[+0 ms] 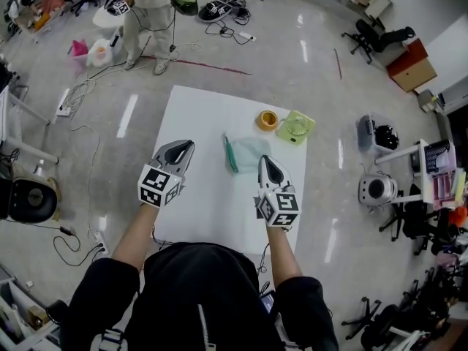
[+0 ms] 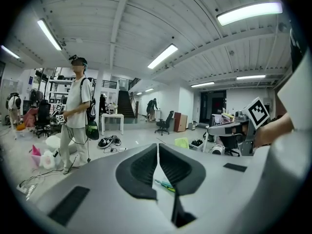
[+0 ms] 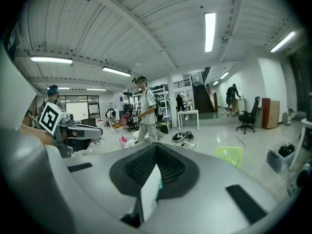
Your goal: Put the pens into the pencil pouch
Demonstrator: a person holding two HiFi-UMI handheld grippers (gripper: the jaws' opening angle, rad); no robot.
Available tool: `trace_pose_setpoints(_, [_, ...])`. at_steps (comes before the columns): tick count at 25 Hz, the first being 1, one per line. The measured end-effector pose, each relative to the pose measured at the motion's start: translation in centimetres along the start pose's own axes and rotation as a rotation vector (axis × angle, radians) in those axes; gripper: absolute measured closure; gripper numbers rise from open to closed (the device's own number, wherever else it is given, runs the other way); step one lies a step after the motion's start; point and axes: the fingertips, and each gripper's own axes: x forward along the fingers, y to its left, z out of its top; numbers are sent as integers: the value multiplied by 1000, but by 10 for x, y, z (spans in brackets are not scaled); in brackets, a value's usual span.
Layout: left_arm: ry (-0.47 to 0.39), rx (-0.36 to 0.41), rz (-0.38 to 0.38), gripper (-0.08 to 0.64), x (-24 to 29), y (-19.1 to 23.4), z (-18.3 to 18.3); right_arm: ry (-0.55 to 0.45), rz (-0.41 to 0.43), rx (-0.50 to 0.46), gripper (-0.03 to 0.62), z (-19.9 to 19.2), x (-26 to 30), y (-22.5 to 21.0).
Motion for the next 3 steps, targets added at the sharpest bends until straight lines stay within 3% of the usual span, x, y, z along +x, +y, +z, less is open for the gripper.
trace_pose_setpoints(3, [-10, -4, 6, 528, 0, 1, 2, 1, 6, 8, 583, 2, 2, -2])
